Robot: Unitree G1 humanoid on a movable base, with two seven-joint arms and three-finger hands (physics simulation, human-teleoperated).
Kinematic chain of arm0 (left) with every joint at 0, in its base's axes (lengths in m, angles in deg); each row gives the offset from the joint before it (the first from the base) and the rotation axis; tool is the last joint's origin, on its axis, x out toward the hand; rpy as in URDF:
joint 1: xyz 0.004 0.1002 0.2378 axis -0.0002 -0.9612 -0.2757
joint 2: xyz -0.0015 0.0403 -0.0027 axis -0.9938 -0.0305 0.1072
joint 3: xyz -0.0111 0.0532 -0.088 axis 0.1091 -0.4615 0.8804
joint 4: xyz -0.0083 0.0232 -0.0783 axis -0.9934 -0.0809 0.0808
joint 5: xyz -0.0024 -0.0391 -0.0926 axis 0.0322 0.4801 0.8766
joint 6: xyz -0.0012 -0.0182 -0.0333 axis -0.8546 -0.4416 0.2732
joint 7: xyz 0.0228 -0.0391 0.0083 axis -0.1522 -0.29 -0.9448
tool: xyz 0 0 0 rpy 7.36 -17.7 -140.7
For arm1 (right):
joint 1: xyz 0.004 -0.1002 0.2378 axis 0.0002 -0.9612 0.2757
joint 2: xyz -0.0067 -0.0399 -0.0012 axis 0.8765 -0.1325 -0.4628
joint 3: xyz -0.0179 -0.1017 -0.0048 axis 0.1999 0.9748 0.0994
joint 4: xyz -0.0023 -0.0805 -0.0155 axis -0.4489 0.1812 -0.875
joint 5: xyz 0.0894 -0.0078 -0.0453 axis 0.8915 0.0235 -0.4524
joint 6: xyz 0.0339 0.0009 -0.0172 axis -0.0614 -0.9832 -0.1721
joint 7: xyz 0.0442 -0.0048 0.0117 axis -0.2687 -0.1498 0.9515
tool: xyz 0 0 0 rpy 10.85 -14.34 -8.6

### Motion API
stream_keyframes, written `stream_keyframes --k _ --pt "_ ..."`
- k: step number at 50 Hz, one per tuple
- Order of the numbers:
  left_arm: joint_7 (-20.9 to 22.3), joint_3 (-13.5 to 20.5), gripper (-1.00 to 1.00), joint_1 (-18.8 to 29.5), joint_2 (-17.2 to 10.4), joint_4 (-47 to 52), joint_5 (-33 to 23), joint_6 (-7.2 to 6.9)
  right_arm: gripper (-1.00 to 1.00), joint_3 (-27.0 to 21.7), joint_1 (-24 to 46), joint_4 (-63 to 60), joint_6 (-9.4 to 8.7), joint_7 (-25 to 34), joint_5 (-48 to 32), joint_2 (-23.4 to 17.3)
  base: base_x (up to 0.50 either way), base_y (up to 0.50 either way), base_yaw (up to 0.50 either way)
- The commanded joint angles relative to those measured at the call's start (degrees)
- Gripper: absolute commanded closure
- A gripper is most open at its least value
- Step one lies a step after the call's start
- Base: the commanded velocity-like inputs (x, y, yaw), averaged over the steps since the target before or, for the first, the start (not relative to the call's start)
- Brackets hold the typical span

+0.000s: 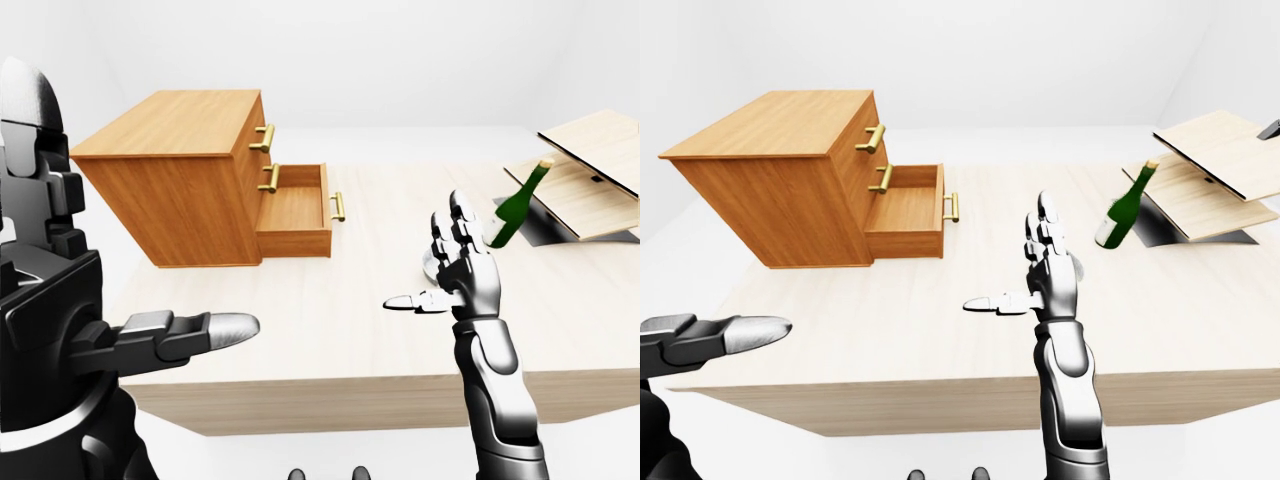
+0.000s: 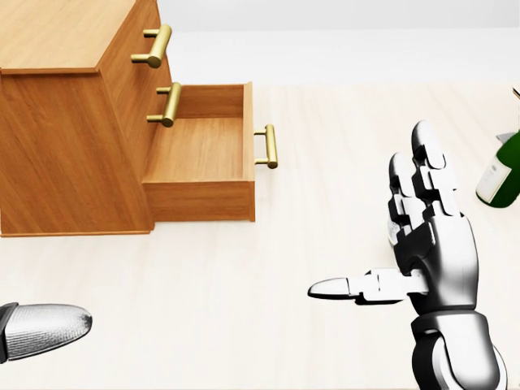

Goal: Put the bowl on top of the cabinet.

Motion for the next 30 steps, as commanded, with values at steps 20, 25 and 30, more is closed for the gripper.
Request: stream_keyframes --k 20,25,30 --pt "-1.81 0.75 -0.93 0.55 -1.6 0.38 2.65 0.0 -1.0 -0.18 0.17 -0.54 0.0 -0.13 1.0 -0.03 0.31 0.01 0.0" --pt "-2.11 0.72 -0.93 0.53 -1.81 0.38 2.97 0.0 -1.0 -0.22 -0.02 -1.14 0.0 -0.24 1.43 0.01 0.0 0.5 0.0" --pt "-2.37 0.68 -0.93 0.48 -2.03 0.38 3.28 0.0 -1.0 -0.27 0.06 -0.97 0.0 -0.28 1.64 -0.05 0.0 0.5 0.0"
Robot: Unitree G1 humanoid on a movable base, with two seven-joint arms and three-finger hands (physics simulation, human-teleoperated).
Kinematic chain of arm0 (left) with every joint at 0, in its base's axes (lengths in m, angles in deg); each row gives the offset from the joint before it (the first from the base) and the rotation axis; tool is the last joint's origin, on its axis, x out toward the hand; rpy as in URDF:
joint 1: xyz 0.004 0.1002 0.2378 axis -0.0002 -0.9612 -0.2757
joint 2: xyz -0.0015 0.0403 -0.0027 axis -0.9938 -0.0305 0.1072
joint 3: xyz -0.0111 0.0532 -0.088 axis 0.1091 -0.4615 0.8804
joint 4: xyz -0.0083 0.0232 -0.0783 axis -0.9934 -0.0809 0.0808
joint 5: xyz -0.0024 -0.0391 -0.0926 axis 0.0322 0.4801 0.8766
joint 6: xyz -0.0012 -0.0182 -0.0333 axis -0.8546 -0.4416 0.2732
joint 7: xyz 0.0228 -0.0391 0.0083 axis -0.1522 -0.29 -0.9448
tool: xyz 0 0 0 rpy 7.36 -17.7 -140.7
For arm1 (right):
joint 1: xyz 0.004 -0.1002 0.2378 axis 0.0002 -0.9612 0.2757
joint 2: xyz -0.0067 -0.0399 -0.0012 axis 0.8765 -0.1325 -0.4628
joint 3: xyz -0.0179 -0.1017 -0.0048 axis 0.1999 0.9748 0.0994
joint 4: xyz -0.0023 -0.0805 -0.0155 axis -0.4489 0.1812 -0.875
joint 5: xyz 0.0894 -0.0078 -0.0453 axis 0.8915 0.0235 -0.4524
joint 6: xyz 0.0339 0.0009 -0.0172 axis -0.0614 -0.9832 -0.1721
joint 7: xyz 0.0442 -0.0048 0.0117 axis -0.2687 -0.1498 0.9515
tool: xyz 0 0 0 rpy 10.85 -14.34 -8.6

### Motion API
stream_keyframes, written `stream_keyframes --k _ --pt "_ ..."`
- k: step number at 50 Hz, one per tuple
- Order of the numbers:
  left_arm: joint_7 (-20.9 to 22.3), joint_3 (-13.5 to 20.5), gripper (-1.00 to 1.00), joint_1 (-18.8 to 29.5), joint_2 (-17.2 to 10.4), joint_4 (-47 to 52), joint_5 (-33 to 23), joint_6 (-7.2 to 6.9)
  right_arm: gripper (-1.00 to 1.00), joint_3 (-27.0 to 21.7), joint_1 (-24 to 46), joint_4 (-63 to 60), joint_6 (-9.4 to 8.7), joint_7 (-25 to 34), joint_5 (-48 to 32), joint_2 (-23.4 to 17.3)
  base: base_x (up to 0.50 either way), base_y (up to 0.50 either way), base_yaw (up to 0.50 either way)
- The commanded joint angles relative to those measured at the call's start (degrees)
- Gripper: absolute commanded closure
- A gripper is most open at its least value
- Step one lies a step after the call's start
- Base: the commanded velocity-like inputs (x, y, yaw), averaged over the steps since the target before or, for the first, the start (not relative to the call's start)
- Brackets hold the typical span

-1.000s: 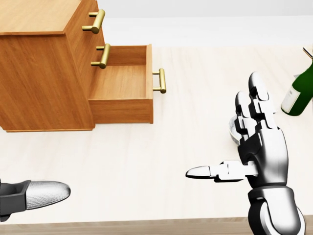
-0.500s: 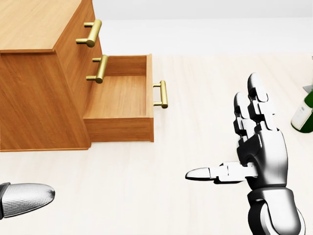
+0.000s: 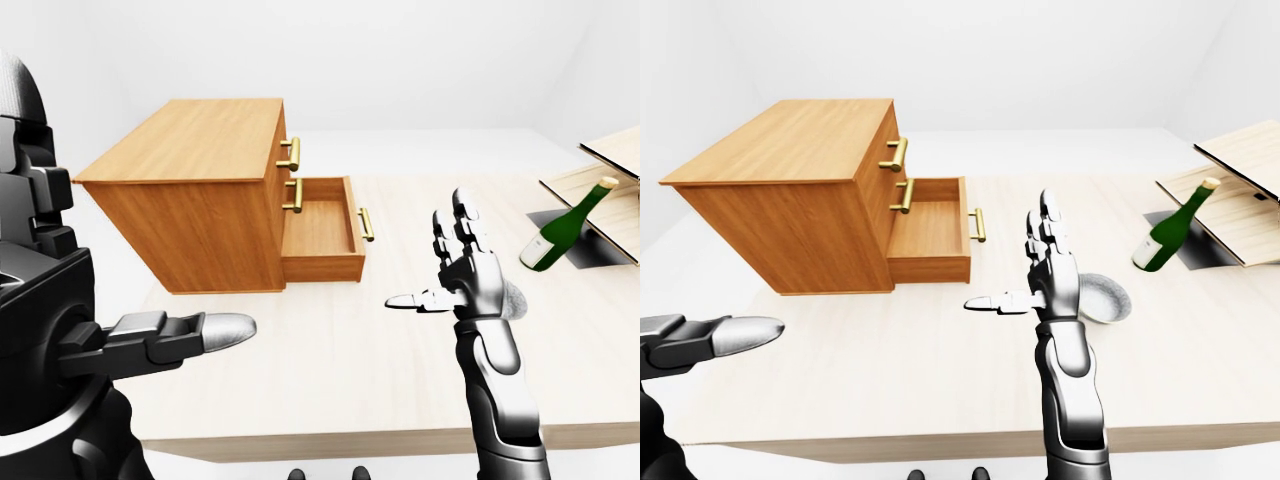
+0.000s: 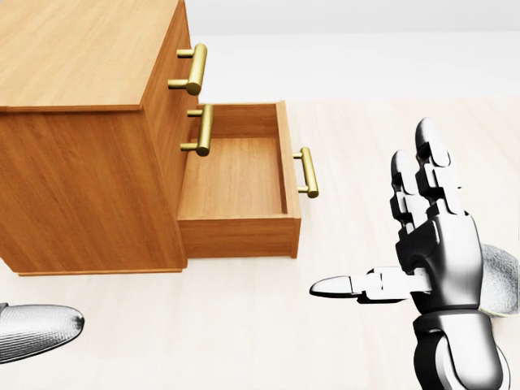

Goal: Put the bowl on top of the cabinet.

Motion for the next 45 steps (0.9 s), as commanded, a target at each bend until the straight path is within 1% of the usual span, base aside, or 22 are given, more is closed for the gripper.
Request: stream_keyframes --k 1,11,16,21,28,31,41,45 --pt "-0.68 0.16 -0.94 0.09 -0.57 0.03 0.87 0.0 -1.0 -0.08 0.04 -0.23 0.0 -0.17 0.58 0.09 0.0 0.5 0.0" --pt "-1.13 0.2 -0.93 -0.06 -0.85 0.03 1.42 0.0 -1.0 -0.12 0.28 -0.24 0.0 -0.43 0.81 0.04 0.0 0.04 0.0" --pt "-1.84 0.22 -0.93 0.01 -1.46 0.03 2.21 0.0 -1.0 -0.53 0.61 -0.01 0.0 -0.63 1.19 0.03 0.0 0.0 0.0" --pt "-2.51 0.7 -0.93 0.11 -2.16 0.03 3.37 0.0 -1.0 -0.75 0.99 -0.31 0.0 -0.89 1.91 -0.19 0.45 0.0 0.0" --pt "-4.52 1.58 -0.93 -0.09 -4.02 0.03 6.34 0.0 -1.0 -0.32 1.08 0.6 0.0 -1.07 1.04 -0.23 0.43 0.0 0.0" --pt "-5.99 1.97 -0.93 -0.14 -5.33 0.02 8.34 0.0 -1.0 -0.32 0.95 -0.04 0.0 -1.02 0.84 -0.26 0.0 0.0 0.0" --pt "-15.02 3.53 -0.93 -1.5 -12.99 0.02 19.62 0.0 -1.0 0.2 1.74 -0.46 0.0 -1.17 -0.42 -0.22 0.0 0.0 0.0" --pt "-17.93 3.92 -0.93 -2.01 -15.44 0.03 23.06 0.0 -1.0 0.58 2.12 -1.19 0.0 -1.31 -0.96 -0.15 0.0 0.0 0.0"
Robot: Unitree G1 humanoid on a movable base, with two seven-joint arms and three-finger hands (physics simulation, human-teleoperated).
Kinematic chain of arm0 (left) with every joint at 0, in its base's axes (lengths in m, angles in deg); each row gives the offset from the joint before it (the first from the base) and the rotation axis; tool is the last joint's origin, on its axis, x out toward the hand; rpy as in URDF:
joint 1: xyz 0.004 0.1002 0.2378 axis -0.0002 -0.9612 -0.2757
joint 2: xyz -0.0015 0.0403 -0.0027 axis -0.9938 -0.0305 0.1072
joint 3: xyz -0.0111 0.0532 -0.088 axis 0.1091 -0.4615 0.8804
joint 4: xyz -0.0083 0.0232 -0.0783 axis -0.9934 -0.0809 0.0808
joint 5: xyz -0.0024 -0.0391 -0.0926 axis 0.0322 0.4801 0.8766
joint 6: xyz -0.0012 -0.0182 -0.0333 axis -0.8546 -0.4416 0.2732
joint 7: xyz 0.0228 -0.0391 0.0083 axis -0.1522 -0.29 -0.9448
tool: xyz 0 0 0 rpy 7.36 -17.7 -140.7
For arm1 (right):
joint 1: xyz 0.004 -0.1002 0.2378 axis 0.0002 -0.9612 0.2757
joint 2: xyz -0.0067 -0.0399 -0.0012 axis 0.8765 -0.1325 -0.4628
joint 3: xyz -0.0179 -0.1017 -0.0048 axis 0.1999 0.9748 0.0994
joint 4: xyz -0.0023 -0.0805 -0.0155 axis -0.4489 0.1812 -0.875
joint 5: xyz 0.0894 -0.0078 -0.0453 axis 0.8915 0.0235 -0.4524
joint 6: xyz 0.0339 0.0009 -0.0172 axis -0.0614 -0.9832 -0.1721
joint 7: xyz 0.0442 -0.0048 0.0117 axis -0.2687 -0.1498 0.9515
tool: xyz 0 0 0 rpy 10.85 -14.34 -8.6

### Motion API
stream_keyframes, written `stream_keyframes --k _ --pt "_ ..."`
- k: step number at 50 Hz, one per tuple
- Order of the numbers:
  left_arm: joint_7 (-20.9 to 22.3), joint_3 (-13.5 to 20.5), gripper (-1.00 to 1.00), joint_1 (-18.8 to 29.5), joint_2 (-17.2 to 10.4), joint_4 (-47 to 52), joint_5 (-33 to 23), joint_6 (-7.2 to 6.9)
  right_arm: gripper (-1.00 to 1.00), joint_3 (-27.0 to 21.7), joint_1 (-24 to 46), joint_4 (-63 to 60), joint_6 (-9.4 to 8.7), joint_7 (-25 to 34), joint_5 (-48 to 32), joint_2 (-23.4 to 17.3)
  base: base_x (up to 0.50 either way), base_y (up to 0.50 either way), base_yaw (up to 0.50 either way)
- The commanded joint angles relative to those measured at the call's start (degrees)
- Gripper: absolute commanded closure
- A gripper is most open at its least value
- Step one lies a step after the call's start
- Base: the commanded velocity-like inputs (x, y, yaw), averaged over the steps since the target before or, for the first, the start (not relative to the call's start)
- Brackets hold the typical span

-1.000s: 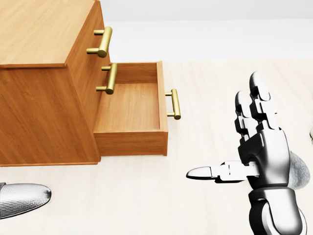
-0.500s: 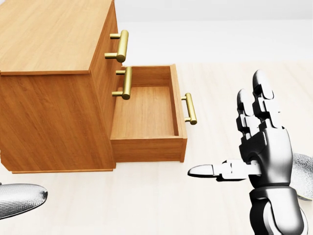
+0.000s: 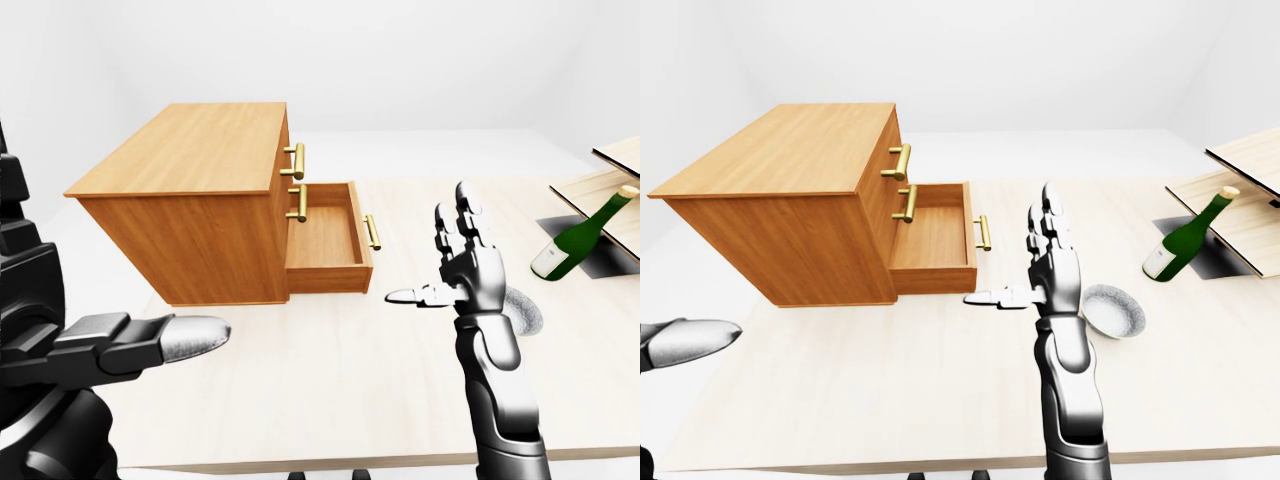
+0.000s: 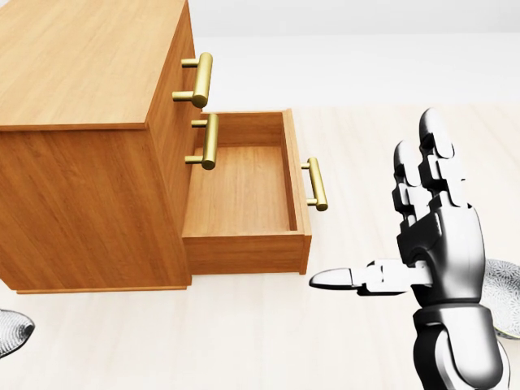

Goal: Put the bowl on top of the cabinet.

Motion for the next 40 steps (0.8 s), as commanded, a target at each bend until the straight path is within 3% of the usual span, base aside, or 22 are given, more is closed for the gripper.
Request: stream_keyframes --k 1,7,18,40 --pt "-7.87 1.31 -0.93 -1.24 -6.7 0.05 9.68 0.0 -1.0 0.73 0.89 -1.37 0.0 -0.34 -1.24 0.06 0.0 0.0 0.0" --pt "-10.95 1.87 -0.93 -1.7 -9.48 0.05 13.51 0.0 -1.0 0.88 2.02 -2.11 0.0 -0.77 -2.09 0.01 0.0 0.0 0.0" --pt "-13.79 2.67 -0.93 -2.19 -12.06 0.05 17.26 0.0 -1.0 0.38 4.37 0.21 0.0 -1.45 -4.63 -0.69 0.0 0.0 0.0" --pt "-14.63 2.18 -0.93 -2.63 -12.69 0.05 17.61 0.0 -1.0 -5.26 15.83 14.86 0.0 -3.12 -5.7 -7.6 0.0 0.0 0.0"
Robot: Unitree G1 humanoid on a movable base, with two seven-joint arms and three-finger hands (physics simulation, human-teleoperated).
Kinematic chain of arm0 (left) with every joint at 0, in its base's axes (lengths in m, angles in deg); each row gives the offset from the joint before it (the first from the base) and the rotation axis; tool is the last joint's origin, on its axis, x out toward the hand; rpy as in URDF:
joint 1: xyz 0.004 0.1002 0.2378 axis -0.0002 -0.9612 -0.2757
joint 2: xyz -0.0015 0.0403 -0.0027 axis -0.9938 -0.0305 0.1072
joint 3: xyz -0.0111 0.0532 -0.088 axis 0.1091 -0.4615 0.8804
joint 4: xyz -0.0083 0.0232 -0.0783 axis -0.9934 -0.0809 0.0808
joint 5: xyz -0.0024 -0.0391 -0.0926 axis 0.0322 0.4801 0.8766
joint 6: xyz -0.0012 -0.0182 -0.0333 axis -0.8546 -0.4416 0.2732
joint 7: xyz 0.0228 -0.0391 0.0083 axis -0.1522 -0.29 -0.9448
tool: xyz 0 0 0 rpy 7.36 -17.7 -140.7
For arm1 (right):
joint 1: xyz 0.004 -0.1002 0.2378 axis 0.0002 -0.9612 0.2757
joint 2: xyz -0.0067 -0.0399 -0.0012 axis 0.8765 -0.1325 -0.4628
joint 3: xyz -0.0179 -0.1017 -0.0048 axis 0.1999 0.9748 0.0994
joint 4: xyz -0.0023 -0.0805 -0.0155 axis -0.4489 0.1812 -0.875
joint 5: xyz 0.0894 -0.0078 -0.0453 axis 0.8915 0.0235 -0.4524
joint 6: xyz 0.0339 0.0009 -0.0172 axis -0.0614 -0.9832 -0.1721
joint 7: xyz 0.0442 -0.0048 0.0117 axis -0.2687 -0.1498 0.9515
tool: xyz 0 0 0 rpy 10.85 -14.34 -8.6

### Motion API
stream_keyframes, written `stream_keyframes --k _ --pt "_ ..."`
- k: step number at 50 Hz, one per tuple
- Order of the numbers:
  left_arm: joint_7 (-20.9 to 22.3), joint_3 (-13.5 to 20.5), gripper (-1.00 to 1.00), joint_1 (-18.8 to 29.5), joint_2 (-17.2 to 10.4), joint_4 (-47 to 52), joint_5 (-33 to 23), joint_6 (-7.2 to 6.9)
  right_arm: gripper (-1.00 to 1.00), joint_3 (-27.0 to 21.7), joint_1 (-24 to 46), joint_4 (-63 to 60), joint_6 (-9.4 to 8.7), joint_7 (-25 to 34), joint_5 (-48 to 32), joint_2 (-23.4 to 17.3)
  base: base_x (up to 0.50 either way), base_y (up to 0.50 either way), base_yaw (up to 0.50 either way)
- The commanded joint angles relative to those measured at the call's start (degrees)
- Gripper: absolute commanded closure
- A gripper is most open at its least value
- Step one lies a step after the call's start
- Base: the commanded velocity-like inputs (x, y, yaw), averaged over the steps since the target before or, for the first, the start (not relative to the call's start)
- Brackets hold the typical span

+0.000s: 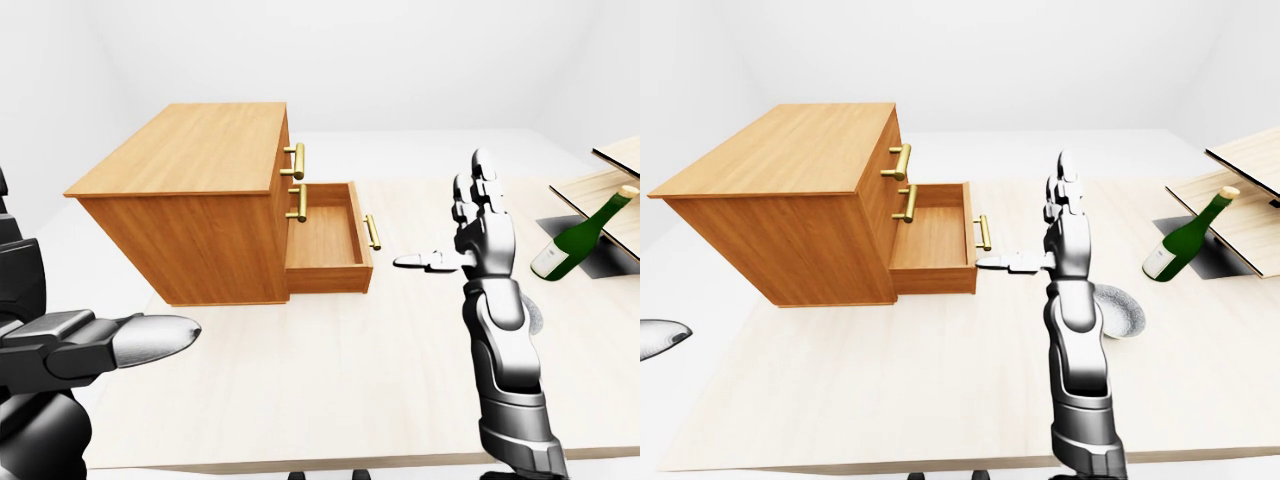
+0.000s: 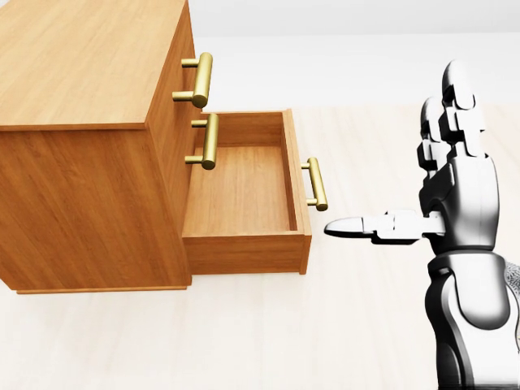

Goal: Put the bowl on top of the cabinet.

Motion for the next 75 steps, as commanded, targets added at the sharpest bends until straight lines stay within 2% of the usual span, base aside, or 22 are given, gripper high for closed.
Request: stream_keyframes --k 1,15,28,30,35,39,42,43,48,75 --pt "-0.79 -0.04 -0.93 -0.13 -0.66 0.0 0.86 0.0 -1.0 -2.26 5.14 8.39 0.0 -0.66 -1.1 -3.37 0.0 0.0 0.0" --pt "-3.03 0.39 -0.93 -0.56 -2.86 0.0 3.64 0.0 -1.0 -3.81 9.62 17.25 0.0 -3.11 -4.36 -7.56 0.0 0.0 0.0" --pt "-3.28 0.75 -0.93 -0.61 -3.16 0.0 4.1 0.0 -1.0 -4.69 12.03 24.74 0.0 -4.66 -8.06 -10.69 0.0 0.0 0.0" --pt "-3.34 0.85 -0.93 -0.41 -3.22 0.0 4.29 0.0 -1.0 -4.81 12.61 26.68 1.48 -5.13 -9.15 -11.38 0.0 0.0 0.0" --pt "-3.65 0.99 -0.93 -0.45 -3.55 0.0 4.71 0.0 -1.0 -5.26 12.76 27.86 3.22 -4.94 -9.91 -12.32 0.0 0.0 0.0" --pt "-3.97 1.08 -0.93 -0.6 -3.93 0.0 5.1 0.0 -1.0 -5.56 13.16 30.3 5.67 -5.48 -11.27 -13.36 0.0 0.0 0.0" --pt "-4.16 1.15 -0.94 -0.7 -4.15 0.0 5.32 0.0 -1.0 -5.75 13.13 30.96 6.49 -5.26 -11.54 -13.8 0.0 0.0 0.0" --pt "-4.18 1.23 -0.93 -0.65 -4.18 0.0 5.35 0.0 -1.0 -5.84 13.26 31.92 7.48 -5.55 -12.03 -14.16 0.0 0.0 0.0" --pt "-3.66 0.83 -0.93 -0.82 -3.66 0.0 4.37 0.0 -1.0 -6.39 13.49 33.81 10.0 -5.94 -13.62 -15.62 0.0 0.0 0.0" --pt "-3.45 0.85 -0.93 -0.79 -3.46 0.0 4.08 0.0 -1.0 -7.88 13.09 42.2 10.0 -9.37 -21.49 -21.27 0.0 0.0 0.0"
